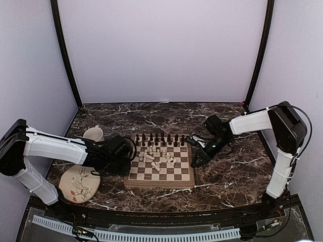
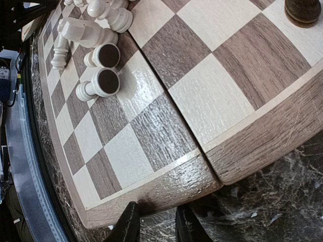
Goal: Set up the chess pieces on the board
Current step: Move the chessboard to the center of the board.
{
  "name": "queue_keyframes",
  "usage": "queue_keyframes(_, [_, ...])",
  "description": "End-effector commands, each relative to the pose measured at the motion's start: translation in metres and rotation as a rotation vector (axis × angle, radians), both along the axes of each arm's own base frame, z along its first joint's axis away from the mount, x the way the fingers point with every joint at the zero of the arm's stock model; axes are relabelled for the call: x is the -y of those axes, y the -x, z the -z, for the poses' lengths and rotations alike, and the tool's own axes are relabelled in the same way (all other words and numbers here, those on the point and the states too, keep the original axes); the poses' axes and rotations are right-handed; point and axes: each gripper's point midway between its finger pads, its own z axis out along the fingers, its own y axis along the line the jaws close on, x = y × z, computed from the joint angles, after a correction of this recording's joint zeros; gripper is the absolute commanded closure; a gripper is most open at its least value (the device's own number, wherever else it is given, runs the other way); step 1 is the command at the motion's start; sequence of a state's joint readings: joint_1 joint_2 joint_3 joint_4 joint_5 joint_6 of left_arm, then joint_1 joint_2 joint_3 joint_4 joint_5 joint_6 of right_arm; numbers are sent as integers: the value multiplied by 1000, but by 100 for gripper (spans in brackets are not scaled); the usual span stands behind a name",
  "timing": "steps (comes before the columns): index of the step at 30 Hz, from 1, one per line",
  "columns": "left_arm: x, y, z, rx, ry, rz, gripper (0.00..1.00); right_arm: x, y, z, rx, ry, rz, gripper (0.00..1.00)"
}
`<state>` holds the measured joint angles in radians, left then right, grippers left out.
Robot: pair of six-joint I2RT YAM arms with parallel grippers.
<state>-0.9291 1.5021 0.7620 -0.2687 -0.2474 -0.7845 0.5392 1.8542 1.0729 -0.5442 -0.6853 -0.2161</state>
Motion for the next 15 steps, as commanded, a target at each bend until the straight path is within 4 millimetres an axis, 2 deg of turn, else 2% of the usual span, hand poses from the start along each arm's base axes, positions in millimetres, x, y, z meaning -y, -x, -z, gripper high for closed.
queue_keyframes(1, [3,24,2,-69,31,42,88,-14,9,-22,7,-79,-88,75])
queue_keyframes(5, [-13,24,-22,-3,18,42,84,11,-14,-38,51,-66,-21,73])
queue_keyframes(8, [-18,18,-50,91,15,86,67,31,-36,-71,162,-85,45,70])
queue_keyframes(10, [-12,14,-73,173,40,160,47,38,-51,-106,275,-105,75,63])
queue_keyframes(11, [-8,11,-86,220,52,199,33,42,-56,-128,345,-121,93,55])
queue_keyframes(12, [-6,8,-99,267,59,225,7,46,-60,-148,411,-133,117,42])
queue_keyframes(13, [-8,3,-113,315,51,230,2,51,-65,-164,480,-131,147,14])
queue_keyframes(14, [-12,-2,-125,356,31,218,1,56,-69,-181,553,-124,182,2])
queue_keyframes(15, [-21,-7,-134,384,-8,183,1,65,-75,-195,621,-97,234,0])
